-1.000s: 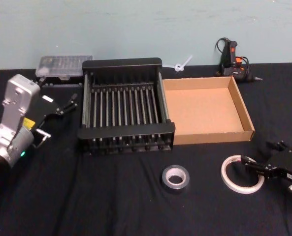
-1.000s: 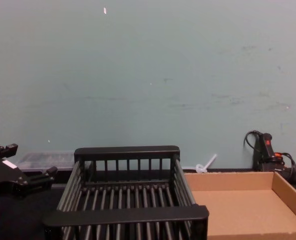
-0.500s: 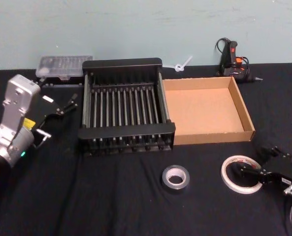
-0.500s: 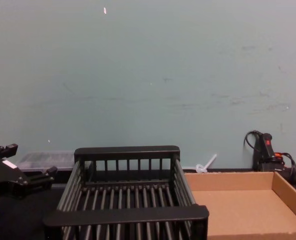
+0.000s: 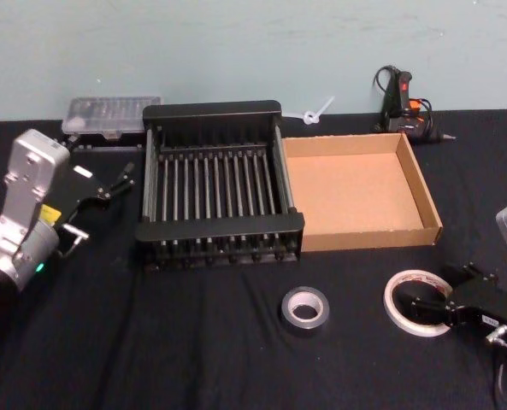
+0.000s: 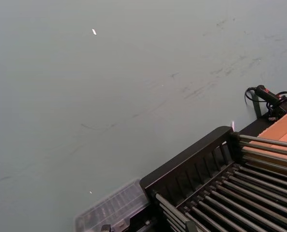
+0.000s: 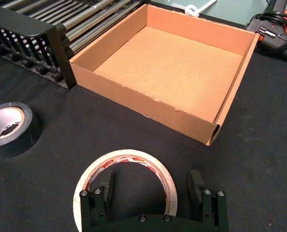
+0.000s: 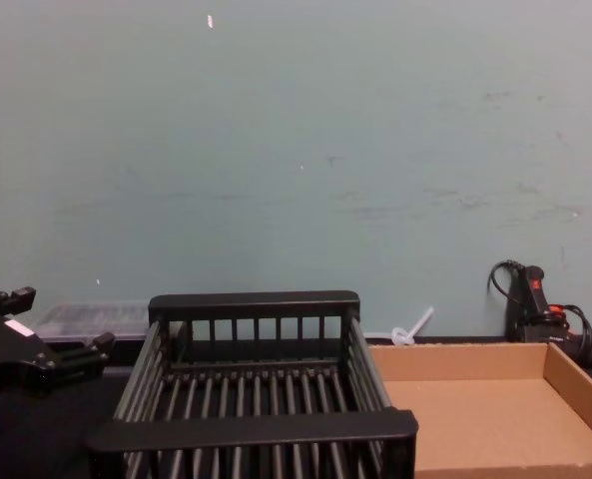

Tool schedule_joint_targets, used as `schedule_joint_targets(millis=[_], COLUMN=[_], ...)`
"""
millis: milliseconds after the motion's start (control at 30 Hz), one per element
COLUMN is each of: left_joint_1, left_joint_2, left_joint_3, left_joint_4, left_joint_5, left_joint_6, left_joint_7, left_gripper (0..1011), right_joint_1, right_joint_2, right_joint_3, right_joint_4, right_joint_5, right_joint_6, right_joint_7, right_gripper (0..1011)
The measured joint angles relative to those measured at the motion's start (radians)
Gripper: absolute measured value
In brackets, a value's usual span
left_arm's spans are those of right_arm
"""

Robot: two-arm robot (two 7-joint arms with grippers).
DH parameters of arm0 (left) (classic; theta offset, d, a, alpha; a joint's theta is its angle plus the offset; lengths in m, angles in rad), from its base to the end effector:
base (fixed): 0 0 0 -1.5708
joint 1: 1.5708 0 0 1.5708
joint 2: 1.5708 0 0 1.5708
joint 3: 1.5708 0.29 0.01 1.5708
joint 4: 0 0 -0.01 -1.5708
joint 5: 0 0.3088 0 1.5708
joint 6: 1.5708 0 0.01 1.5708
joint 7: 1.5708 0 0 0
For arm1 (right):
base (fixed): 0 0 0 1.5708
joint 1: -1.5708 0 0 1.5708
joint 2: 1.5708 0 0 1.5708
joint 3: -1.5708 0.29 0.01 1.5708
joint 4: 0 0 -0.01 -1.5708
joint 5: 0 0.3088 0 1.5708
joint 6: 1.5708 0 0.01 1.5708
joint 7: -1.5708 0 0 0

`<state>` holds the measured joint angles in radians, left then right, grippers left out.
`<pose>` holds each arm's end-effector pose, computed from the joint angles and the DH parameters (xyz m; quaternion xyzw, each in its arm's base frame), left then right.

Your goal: Pick up the white tape and place it into the black box , Pick up the silver tape and place it into the brown box.

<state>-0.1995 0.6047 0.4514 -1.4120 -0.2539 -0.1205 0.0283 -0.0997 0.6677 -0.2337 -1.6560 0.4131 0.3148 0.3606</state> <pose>0.3581 0.0827 -0.3023 0.1415 -0.1325 0.5799 0.7913 0.2911 -0.1101 -0.2948 -0.2382 0.1098 -0.4567 0.8501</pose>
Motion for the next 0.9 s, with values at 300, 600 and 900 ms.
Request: schedule_joint_targets(millis=[300,600,900], left_joint_1=[0.0,0.0,0.0], left_joint_2=[0.0,0.0,0.0], left_joint_3=[0.0,0.0,0.0], left_joint_4=[0.0,0.0,0.0], left_joint_5=[0.0,0.0,0.0], left_joint_6=[0.0,0.0,0.0], left_joint_7=[0.0,0.0,0.0], left_gripper=[1001,1001,1001], right_joint_1=[0.0,0.002,0.002], right_joint_2=[-0.007,-0.012,-0.018], right_joint_3=[0.002,0.004,0.006], right_joint_4=[0.003,0.008,0.011], right_joint_5=[-0.007,-0.016,-0.025], right_joint_6=[0.009,0.015,0.018], right_joint_7=[0.003,0.005,0.002], right_gripper=[1002,1002,1002])
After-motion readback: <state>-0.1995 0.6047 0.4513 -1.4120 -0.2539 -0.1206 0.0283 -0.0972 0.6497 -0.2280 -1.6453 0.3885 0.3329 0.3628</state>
